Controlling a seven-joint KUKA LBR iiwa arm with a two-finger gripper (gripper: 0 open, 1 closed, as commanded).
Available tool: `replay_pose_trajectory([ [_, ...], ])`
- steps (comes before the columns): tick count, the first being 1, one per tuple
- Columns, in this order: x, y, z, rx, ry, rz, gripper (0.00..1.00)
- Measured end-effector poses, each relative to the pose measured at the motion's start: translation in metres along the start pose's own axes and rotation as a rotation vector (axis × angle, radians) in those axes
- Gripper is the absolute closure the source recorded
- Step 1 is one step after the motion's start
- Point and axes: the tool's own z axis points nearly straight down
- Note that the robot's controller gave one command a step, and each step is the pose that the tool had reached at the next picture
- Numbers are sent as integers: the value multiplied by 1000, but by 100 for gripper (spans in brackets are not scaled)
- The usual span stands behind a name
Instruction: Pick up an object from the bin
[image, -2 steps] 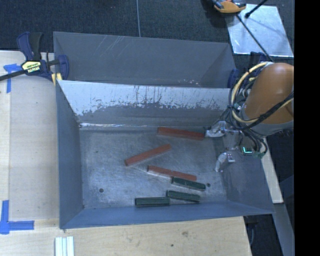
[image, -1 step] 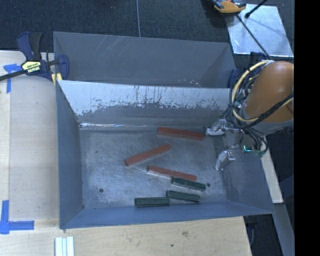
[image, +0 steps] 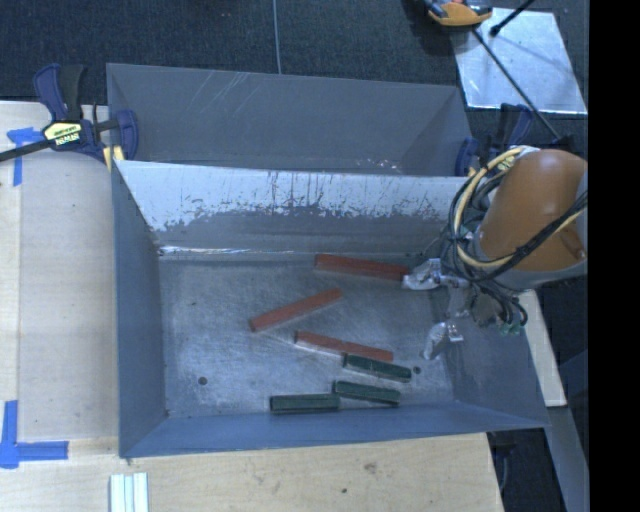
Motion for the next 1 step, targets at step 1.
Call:
replay_pose_trajectory([
  [1,-8,43,9,-2,9,106,0],
])
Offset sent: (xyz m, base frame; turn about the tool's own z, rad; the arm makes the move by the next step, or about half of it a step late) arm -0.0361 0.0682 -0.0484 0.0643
